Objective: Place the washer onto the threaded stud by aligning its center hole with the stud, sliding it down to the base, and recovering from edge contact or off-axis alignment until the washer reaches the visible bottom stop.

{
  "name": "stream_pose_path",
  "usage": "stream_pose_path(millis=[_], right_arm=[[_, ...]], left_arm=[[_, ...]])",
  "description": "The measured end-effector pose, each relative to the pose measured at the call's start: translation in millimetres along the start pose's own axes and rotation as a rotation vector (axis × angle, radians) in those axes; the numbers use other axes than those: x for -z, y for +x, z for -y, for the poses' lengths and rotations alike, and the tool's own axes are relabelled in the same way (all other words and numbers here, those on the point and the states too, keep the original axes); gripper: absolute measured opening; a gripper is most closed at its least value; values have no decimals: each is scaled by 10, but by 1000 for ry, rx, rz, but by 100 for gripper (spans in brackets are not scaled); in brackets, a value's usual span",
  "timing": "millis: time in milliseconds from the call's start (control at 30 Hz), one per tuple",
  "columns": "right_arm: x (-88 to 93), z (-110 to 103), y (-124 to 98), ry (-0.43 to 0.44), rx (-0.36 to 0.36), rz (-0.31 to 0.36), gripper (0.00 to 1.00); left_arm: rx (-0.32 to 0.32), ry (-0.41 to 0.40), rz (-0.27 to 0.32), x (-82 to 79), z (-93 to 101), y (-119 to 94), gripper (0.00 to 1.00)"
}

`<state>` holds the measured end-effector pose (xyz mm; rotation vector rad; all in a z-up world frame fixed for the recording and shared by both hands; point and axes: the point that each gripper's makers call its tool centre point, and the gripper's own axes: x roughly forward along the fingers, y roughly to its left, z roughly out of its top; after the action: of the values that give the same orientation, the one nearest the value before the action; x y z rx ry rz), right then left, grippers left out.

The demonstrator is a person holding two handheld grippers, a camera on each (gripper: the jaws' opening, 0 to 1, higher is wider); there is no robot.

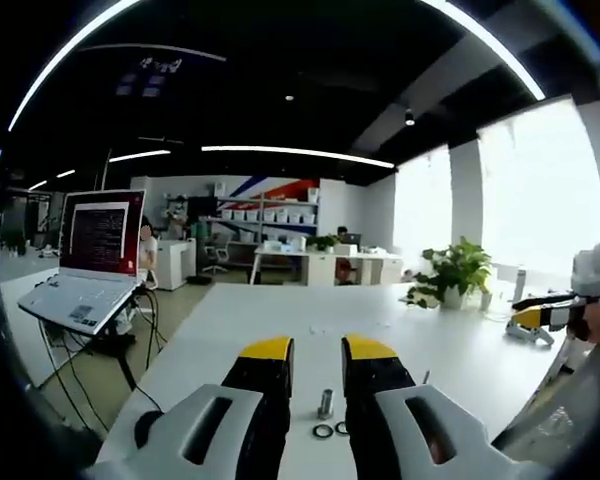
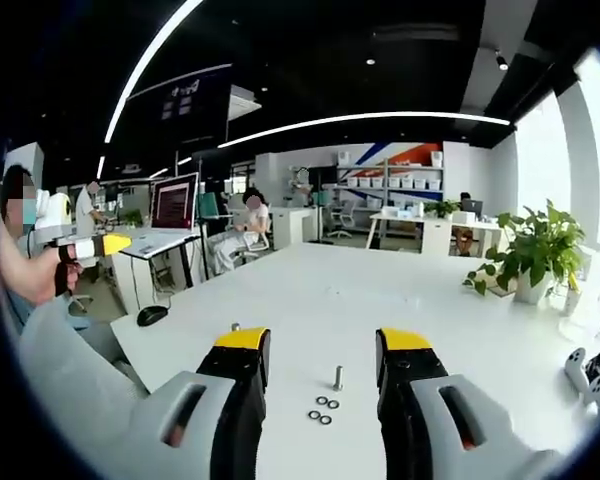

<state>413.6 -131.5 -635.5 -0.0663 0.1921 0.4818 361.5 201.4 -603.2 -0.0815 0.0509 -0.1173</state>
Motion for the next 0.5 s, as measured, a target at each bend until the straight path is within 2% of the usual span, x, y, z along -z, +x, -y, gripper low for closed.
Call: stream_pose_path(millis=[267,500], right_arm=[[25,-5,-8,-3,2,-8,45],[27,8,-4,-1,8,-8,45]], left_arm=[[-24,-29,-1,12,-54,-30,17],[-27,-21,5,-1,-50,-28,17]])
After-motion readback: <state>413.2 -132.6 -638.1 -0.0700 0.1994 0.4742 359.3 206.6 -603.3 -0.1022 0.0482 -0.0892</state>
